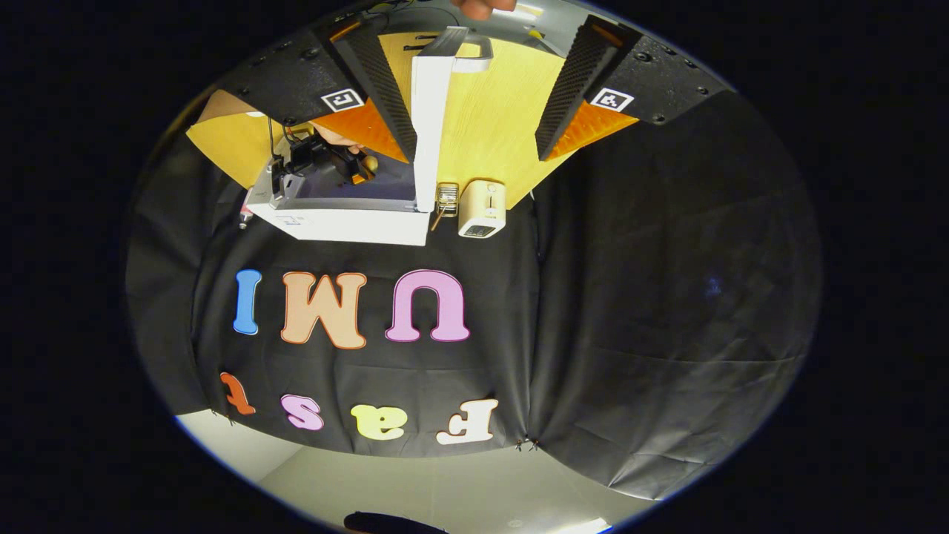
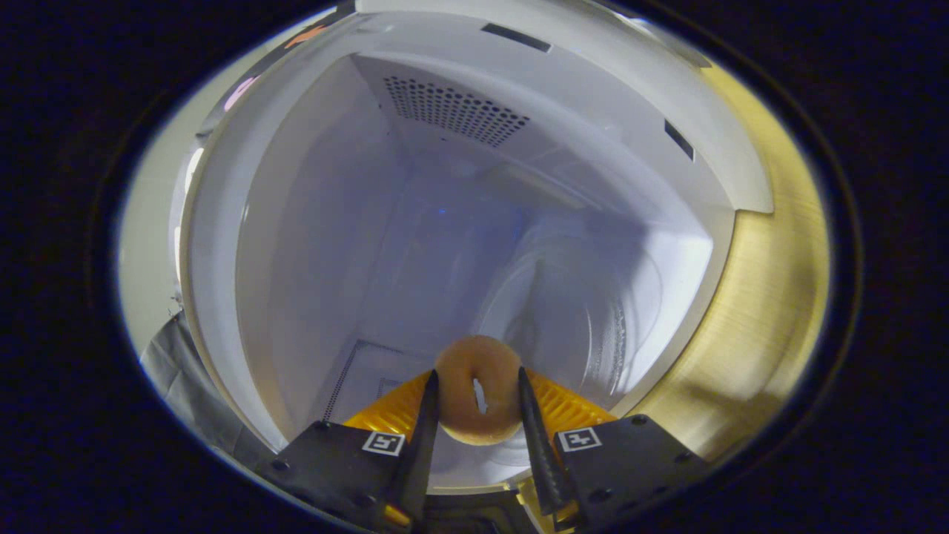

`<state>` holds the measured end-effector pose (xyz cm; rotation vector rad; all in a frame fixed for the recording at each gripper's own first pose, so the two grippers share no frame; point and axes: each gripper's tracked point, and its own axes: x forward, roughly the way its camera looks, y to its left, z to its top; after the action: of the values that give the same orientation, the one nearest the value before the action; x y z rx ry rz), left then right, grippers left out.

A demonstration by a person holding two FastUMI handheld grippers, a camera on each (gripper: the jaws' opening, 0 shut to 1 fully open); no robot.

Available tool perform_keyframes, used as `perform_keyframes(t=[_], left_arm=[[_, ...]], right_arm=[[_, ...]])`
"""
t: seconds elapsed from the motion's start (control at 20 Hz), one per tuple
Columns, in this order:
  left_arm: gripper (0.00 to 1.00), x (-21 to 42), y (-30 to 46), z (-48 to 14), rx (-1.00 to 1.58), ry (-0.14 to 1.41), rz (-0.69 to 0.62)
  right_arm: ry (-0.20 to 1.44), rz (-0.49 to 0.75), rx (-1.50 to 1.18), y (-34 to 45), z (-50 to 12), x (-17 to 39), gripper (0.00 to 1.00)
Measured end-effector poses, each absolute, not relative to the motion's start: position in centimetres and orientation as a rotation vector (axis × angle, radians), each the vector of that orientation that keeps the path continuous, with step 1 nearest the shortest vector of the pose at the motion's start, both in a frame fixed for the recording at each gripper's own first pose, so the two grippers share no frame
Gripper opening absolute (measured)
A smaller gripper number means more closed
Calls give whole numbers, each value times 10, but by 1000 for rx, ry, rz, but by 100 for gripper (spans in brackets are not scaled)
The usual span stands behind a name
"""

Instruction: Open the microwave oven with the left hand, put the food in, and close the microwave oven.

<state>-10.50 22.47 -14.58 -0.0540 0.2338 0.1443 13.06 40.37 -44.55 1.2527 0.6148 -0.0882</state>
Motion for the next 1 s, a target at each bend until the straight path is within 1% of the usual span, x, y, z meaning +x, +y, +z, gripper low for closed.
perform_keyframes(t=[0.15,0.2,0.25,0.3,0.35,0.45,0.5,0.55,0.65,0.7,0.75,0.8,0.85,0.9,1.0], left_arm=[[95,-107,229,-143,-40,229,156],[95,-108,229,-142,-33,228,156],[95,-110,227,-141,-28,229,153],[95,-111,224,-142,-31,231,144],[95,-112,220,-142,-34,235,136],[95,-112,217,-142,-33,234,129],[92,-112,217,-140,-32,232,127],[95,-113,217,-139,-32,228,126],[95,-115,218,-138,-31,226,127],[95,-118,218,-137,-28,226,127],[95,-121,219,-138,-26,228,128],[95,-123,219,-137,-26,230,129],[95,-125,220,-139,-27,233,131],[95,-126,220,-139,-30,233,131],[95,-130,221,-139,-26,232,132]], right_arm=[[640,-112,1244,403,-451,133,53],[633,-120,1238,399,-448,129,58],[631,-142,1211,394,-450,131,59],[618,-147,1205,393,-447,132,70],[617,-157,1197,391,-447,132,63],[635,-162,1199,388,-447,133,70],[642,-171,1190,386,-447,131,72],[642,-174,1176,384,-447,132,81],[630,-164,1143,381,-441,131,86],[636,-167,1121,380,-442,129,80],[638,-159,1112,380,-442,128,81],[644,-155,1118,381,-442,127,93],[650,-152,1119,381,-441,125,93],[645,-151,1116,380,-440,125,82],[633,-146,1099,377,-436,124,82]])
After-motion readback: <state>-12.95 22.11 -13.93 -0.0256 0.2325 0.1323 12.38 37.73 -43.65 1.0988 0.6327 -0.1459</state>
